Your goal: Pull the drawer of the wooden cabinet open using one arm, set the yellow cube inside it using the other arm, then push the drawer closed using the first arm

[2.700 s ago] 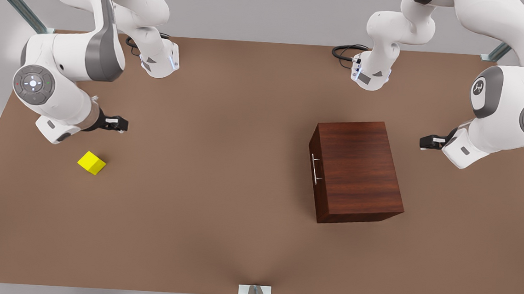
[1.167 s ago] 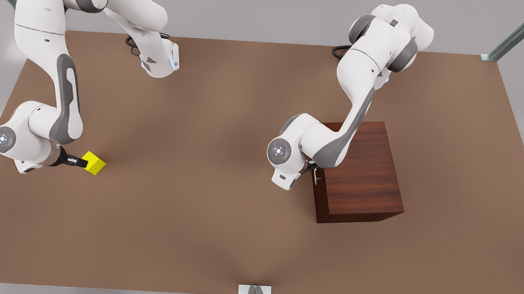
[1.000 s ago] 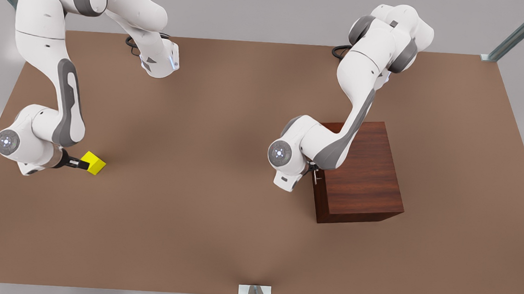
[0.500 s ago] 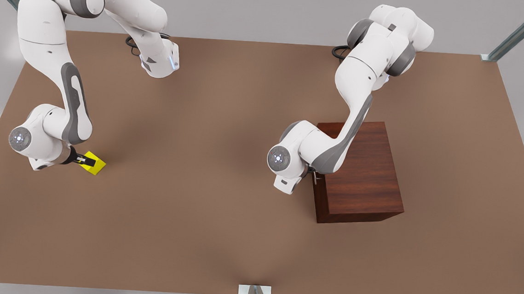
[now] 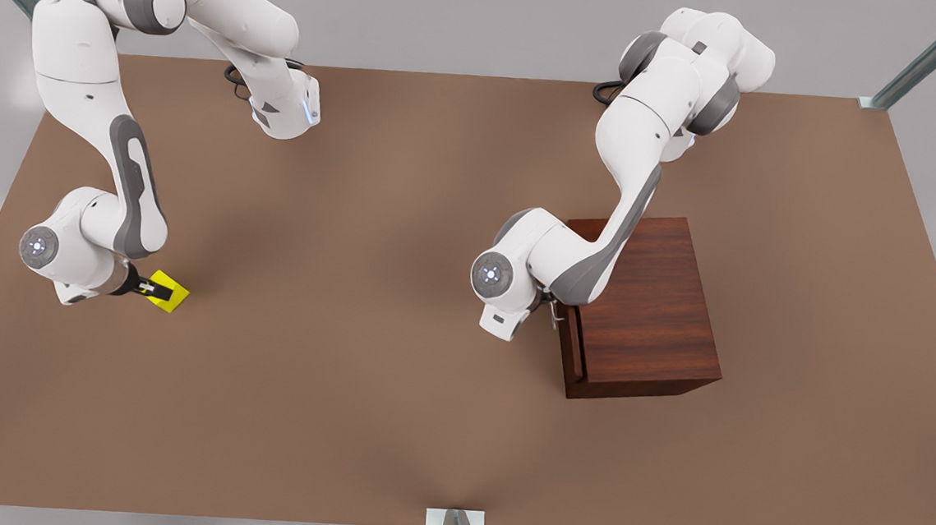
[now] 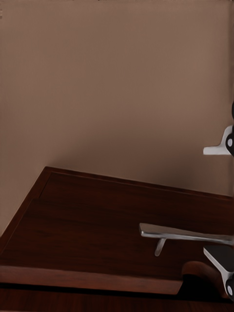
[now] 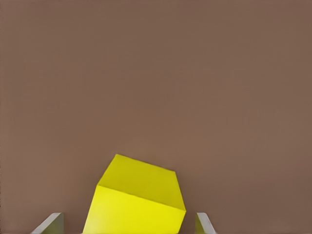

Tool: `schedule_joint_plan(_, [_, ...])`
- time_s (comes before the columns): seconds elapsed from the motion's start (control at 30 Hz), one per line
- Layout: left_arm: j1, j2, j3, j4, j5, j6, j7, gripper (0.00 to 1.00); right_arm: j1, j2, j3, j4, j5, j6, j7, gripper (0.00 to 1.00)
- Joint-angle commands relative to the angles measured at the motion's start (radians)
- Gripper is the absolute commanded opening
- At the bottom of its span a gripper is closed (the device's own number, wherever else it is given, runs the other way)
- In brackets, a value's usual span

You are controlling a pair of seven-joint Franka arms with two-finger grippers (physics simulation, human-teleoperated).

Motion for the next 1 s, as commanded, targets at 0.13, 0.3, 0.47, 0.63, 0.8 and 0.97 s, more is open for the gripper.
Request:
schedule_joint_plan(0.13, [-0.005, 0.002, -0.007, 0.016, -0.019, 0.038, -0.014, 0.91, -0.003, 0.022, 0.0, 0.004, 0.014, 0.021, 0.002, 1.0])
schedule_joint_plan(0.3, [-0.003, -0.003, 0.0, 0.017, 0.019, -0.035, -0.008, 0.91, -0.004, 0.028, -0.001, 0.001, 0.014, 0.024, 0.0, 1.0])
schedule_joint_plan(0.47, [0.0, -0.003, 0.014, 0.036, 0.019, -0.031, -0.013, 0.91, -0.004, 0.036, -0.001, -0.007, 0.014, 0.024, 0.002, 1.0])
schedule_joint_plan(0.63, [0.0, 0.017, 0.013, 0.034, 0.008, 0.001, -0.01, 0.91, -0.003, 0.051, 0.0, -0.015, 0.016, 0.032, 0.008, 1.0])
schedule_joint_plan(0.8, [-0.002, 0.028, 0.008, 0.034, -0.007, 0.014, -0.01, 0.91, -0.004, 0.088, 0.0, -0.004, 0.014, 0.065, 0.008, 1.0])
schedule_joint_plan(0.97, [-0.005, 0.03, 0.002, 0.036, -0.022, 0.035, -0.014, 0.91, -0.004, 0.094, 0.0, -0.007, 0.014, 0.078, 0.008, 0.87])
